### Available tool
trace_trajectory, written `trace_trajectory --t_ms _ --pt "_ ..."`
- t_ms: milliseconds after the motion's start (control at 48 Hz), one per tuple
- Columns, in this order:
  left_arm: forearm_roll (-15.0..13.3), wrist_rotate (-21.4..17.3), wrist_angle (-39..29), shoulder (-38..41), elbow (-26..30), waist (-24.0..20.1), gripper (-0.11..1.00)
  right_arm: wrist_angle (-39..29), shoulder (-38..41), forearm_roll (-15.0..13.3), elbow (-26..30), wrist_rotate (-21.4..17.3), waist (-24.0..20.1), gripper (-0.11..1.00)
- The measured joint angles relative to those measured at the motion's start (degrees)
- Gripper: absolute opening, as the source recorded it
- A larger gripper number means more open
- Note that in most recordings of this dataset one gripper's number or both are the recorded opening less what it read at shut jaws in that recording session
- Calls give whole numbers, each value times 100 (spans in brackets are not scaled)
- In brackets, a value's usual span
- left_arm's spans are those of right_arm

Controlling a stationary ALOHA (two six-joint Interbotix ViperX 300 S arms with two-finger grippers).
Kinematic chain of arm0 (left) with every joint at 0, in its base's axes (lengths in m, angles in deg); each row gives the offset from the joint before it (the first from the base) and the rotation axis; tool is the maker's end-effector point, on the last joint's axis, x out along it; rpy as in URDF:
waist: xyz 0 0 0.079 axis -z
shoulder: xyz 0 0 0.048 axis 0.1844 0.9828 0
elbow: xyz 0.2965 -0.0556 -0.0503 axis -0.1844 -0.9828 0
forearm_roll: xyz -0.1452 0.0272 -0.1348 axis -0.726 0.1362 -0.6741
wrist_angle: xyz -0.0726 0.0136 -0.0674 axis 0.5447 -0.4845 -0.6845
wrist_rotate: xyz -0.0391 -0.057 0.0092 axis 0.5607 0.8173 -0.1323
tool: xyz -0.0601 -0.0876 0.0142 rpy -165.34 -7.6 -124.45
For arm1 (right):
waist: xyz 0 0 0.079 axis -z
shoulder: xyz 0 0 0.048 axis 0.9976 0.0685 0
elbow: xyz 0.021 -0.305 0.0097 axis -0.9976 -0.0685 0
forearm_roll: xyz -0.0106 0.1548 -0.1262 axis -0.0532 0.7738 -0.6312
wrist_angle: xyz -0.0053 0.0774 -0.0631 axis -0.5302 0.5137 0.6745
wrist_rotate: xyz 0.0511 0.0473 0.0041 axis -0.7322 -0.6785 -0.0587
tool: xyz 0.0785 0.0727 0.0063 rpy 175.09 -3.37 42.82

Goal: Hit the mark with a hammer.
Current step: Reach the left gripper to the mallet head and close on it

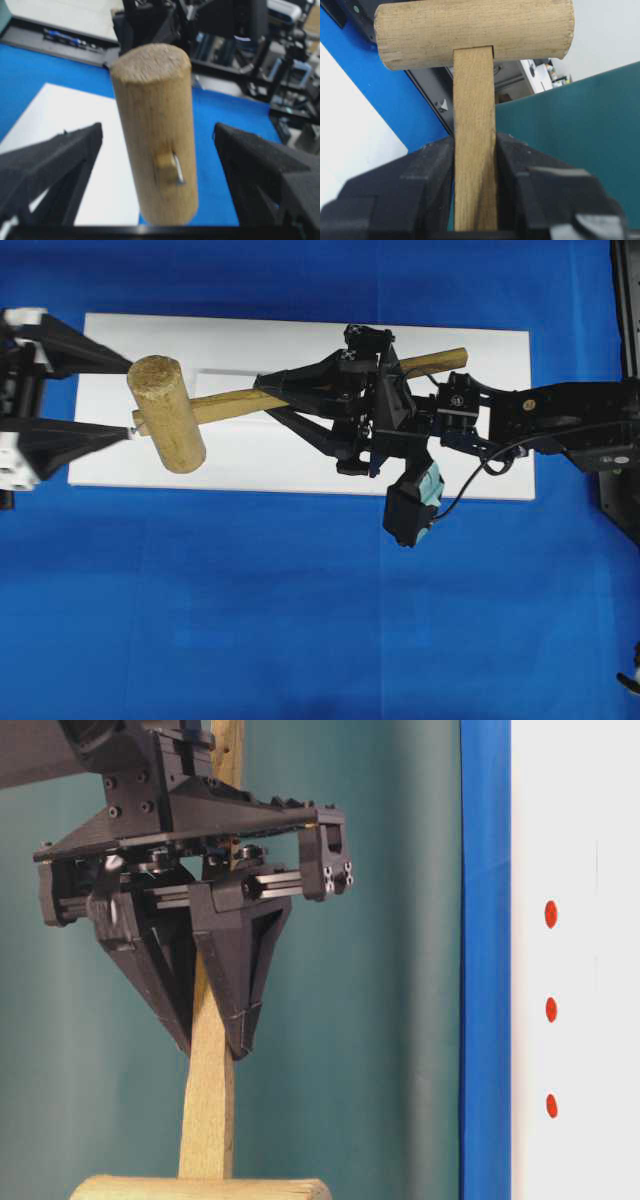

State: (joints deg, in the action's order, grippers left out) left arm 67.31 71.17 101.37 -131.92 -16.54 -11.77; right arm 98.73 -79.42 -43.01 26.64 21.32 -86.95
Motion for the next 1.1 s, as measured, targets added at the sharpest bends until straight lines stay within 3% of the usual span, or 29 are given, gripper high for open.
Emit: trace_trajectory --t_ms 292,688,792,917,1105 --pt "-9 0 554 1020 431 -123 94 0 -9 18 -9 -9 9 10" --pt "-9 -18 659 1564 800 -167 93 -9 -9 176 -9 -9 79 10" --pt "-9 44 624 1591 817 -185 78 -9 -9 176 -9 -9 79 10" --pt "-44 149 466 1591 817 -202 44 -9 0 185 -9 -9 70 10" --pt "-35 114 360 1582 826 -202 43 -18 -9 185 -9 0 88 10"
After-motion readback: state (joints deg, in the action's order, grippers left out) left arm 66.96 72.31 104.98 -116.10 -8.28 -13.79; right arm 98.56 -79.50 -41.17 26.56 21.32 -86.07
